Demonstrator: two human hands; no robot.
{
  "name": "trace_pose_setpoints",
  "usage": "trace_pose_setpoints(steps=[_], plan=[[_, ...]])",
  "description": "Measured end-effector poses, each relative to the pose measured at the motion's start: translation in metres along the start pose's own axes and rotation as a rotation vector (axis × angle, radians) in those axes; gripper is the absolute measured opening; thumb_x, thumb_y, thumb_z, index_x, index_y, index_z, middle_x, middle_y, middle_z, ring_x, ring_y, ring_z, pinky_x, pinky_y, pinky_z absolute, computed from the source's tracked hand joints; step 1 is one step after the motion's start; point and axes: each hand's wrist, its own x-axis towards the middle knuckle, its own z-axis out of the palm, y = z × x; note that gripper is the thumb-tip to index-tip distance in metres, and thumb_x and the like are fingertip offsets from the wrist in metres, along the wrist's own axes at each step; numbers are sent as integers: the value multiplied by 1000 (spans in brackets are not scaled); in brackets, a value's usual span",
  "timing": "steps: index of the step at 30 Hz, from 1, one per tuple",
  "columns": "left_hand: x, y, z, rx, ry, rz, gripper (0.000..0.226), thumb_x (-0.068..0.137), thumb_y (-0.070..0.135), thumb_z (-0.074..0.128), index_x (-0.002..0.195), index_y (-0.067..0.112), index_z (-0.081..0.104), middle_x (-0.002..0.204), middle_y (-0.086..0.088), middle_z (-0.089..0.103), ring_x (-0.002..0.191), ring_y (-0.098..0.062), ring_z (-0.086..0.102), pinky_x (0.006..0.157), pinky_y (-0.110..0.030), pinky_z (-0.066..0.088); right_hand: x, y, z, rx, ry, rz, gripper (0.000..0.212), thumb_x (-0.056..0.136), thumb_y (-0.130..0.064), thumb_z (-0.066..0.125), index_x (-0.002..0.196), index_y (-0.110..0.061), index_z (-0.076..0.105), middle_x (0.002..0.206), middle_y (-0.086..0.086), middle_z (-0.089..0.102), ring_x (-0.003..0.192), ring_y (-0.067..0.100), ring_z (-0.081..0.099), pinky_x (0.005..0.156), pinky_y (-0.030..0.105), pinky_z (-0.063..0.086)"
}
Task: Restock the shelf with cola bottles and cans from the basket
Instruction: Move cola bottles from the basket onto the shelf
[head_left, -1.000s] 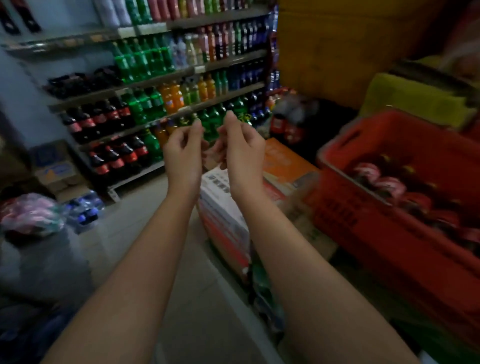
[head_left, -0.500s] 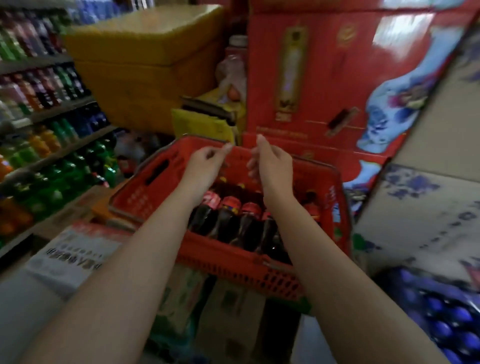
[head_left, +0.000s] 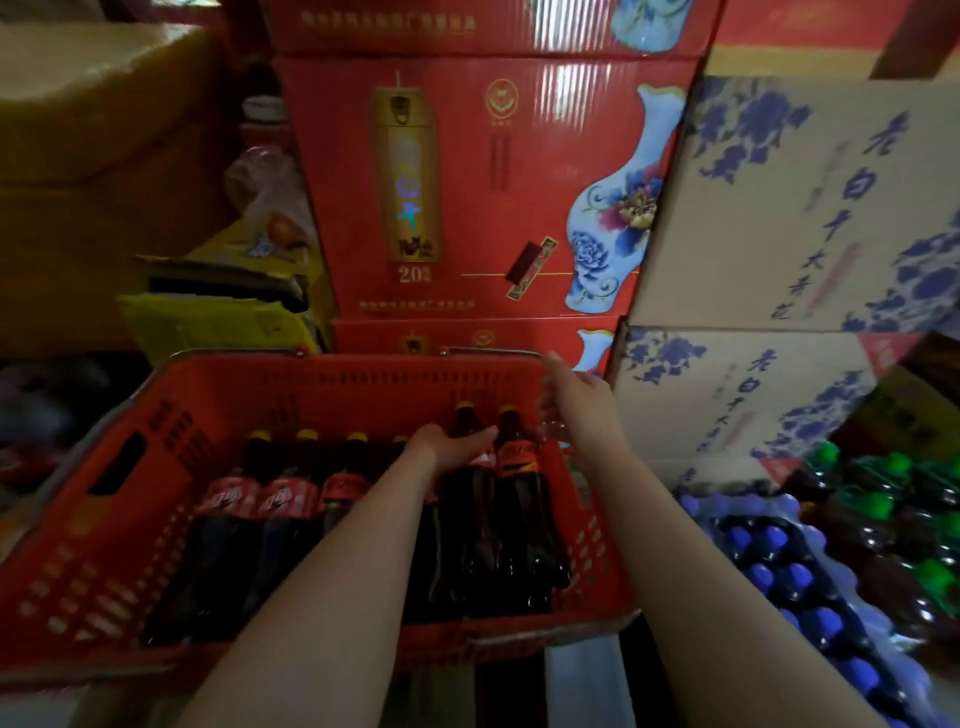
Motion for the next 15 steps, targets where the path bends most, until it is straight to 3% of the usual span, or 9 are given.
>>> trace_pose_setpoints(steps=[3,5,7,9,10,12,15], plan=[[3,-4,-1,72,-12,4,69,76,50,74,119,-2,58,103,-19,67,89,-32,66,58,-29,45,2,8,0,-23,-4,7,38,96,-42,52,74,-12,59,64,3,57,57,16,53,56,26,44],[4,-6,-4,41,-19,-15,64,75,45,77,116,0,59,82,-12,62,65,-26,58,46,-29,42,3,11,3,-47,-23,34,39,95,-45,53,72,-15,60,66,2,59,63,17,54,65,32,42],[6,-7,-7,-18,-36,-50,63,78,42,76,120,-2,57,91,-15,64,69,-27,58,49,-33,46,1,14,6,-68,-43,49,36,94,-47,52,74,-19,62,71,-2,61,70,16,57,71,32,42],[5,-8,-14,-116,-59,-77,74,74,46,77,123,-6,55,111,-18,65,91,-31,65,76,-41,55,-4,13,8,-96,-70,23,33,96,-47,51,85,-19,64,79,-5,62,79,14,60,78,31,42],[7,-11,-18,-160,-58,-87,83,65,49,81,122,-6,56,111,-19,66,93,-33,67,83,-43,56,-6,12,9,-97,-83,19,32,97,-47,49,95,-19,64,84,-6,63,82,12,60,81,31,42],[11,-17,-24,-215,-48,-93,79,60,46,84,114,-6,59,99,-21,69,78,-33,70,69,-44,59,-8,15,13,-110,-124,54,39,96,-51,47,119,-22,59,103,-3,63,96,15,59,89,31,41],[10,-21,-37,-262,-42,-83,43,78,34,77,92,-2,59,82,-15,66,64,-26,65,48,-30,54,-8,25,20,-52,-165,163,69,86,-67,50,136,-19,53,131,0,58,119,22,55,107,41,41]])
